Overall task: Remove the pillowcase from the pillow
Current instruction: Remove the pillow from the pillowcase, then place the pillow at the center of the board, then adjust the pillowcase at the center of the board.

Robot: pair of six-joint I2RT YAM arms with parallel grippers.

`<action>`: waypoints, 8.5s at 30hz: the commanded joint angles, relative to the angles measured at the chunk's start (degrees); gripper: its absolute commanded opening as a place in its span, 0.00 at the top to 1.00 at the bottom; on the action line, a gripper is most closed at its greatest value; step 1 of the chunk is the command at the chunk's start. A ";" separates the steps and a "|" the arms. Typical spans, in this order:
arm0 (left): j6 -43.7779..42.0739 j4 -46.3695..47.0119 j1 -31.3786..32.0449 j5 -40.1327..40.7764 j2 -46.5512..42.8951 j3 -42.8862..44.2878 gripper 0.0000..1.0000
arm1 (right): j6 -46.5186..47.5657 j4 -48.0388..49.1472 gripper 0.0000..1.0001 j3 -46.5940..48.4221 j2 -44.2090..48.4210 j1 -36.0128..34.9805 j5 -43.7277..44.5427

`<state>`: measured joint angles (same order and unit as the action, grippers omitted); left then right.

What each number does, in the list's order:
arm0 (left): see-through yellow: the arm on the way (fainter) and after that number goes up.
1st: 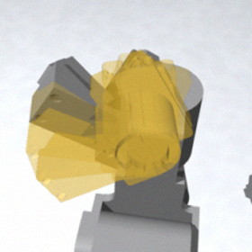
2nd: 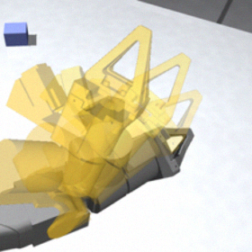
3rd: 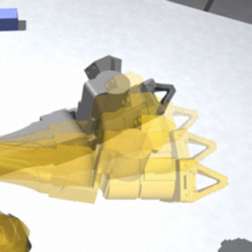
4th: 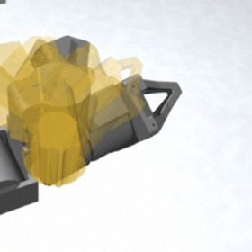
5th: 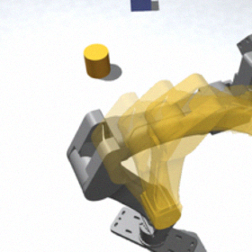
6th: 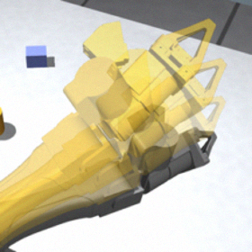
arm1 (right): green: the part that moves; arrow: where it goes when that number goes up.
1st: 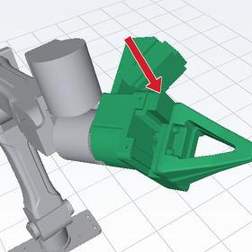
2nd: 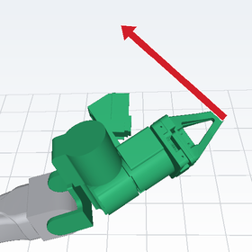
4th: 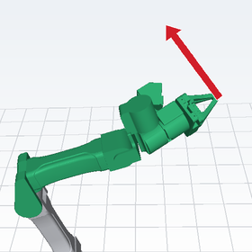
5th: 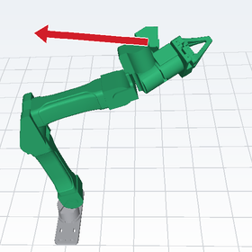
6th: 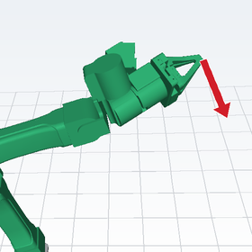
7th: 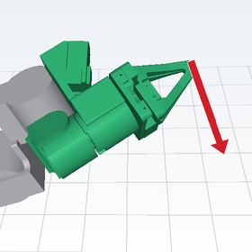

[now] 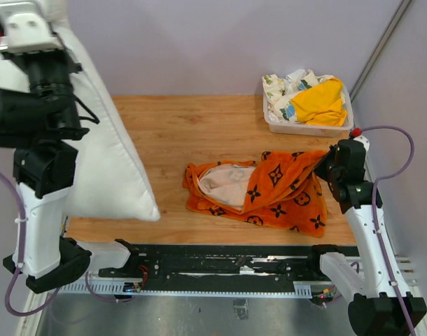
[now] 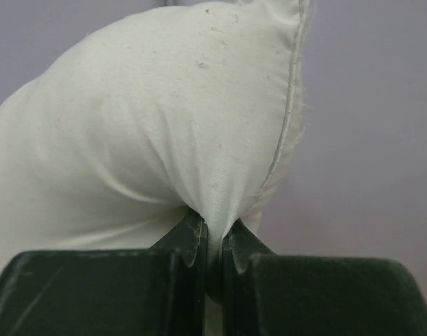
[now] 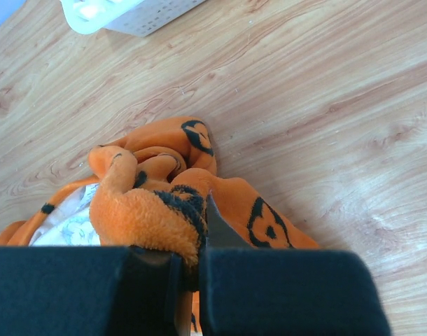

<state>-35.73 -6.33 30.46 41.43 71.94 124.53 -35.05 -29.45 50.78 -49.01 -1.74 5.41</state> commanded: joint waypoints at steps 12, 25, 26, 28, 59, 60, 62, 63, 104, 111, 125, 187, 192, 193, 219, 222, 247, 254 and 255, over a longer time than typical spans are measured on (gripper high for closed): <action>8.26 -19.25 0.83 -17.64 2.64 -24.45 1.00 | -2.06 1.57 0.99 -3.61 1.96 1.73 -5.05; 11.80 -17.56 0.74 5.93 7.11 -30.13 1.00 | -0.08 2.42 0.99 -4.55 3.09 1.74 -8.15; 12.20 -18.87 0.74 8.61 6.90 -27.63 1.00 | -0.06 2.62 0.99 -4.49 3.05 1.74 -8.52; 12.83 -21.10 0.79 14.27 5.89 -22.22 1.00 | -0.07 3.25 0.99 -4.47 2.82 1.74 -9.79; 47.98 -39.83 -19.79 -14.87 46.76 -19.90 1.00 | -1.34 9.02 0.99 -7.09 -4.83 -0.21 -16.36; 50.25 -39.15 -21.94 -15.56 45.79 -21.90 1.00 | -1.34 9.21 0.99 -7.09 -5.25 -0.49 -16.50; 54.98 -37.55 -26.18 -17.45 43.69 -25.71 1.00 | -1.39 9.76 0.99 -7.16 -6.19 -0.99 -16.62; 57.17 -35.91 -28.01 -18.00 42.34 -28.03 1.00 | -1.48 10.22 0.99 -7.26 -6.67 -1.32 -16.72; 63.28 7.81 -7.26 -38.64 0.46 -87.69 0.02 | 6.34 -1.26 0.89 -2.95 -0.62 -13.19 2.57; 66.21 23.52 -6.14 -50.45 6.48 -97.45 0.01 | 6.07 -3.50 0.89 -6.51 0.16 -10.15 1.63; 69.96 36.56 -5.41 -53.15 20.09 -92.88 0.19 | 5.29 3.59 0.89 -8.76 -5.83 -10.10 -4.27; 65.61 8.68 -15.06 -36.07 -2.05 -90.44 0.03 | 13.08 9.63 0.16 27.15 -50.92 -25.96 -18.57; 65.86 9.58 -15.38 -36.55 -1.64 -91.38 0.03 | 17.36 6.73 0.24 31.20 -56.38 -26.86 -13.80; 65.83 9.64 -15.41 -36.70 -1.70 -91.59 0.03 | 18.94 5.44 0.25 32.80 -57.46 -27.35 -11.98; 64.72 7.93 -16.75 -37.91 -10.46 -95.69 0.03 | 36.79 -18.11 0.48 62.52 -79.80 -33.77 9.35; 64.73 7.81 -16.75 -38.01 -10.44 -95.76 0.03 | 37.01 -18.08 0.48 61.91 -79.28 -34.73 8.30; 64.64 7.08 -16.92 -38.33 -10.85 -95.59 0.04 | 38.21 -17.66 0.60 57.85 -77.40 -32.68 13.53; 65.28 5.97 -16.92 -37.34 -13.68 -96.11 0.04 | 35.81 -15.37 0.99 53.25 -71.34 -30.06 11.88; 65.45 5.93 -16.92 -37.16 -14.13 -96.28 0.04 | 34.85 -14.28 0.99 51.67 -69.20 -29.22 11.19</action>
<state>29.63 -0.23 13.96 3.38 60.45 29.06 2.50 -45.45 105.97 -126.21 -33.82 17.10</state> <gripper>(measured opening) 0.963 0.029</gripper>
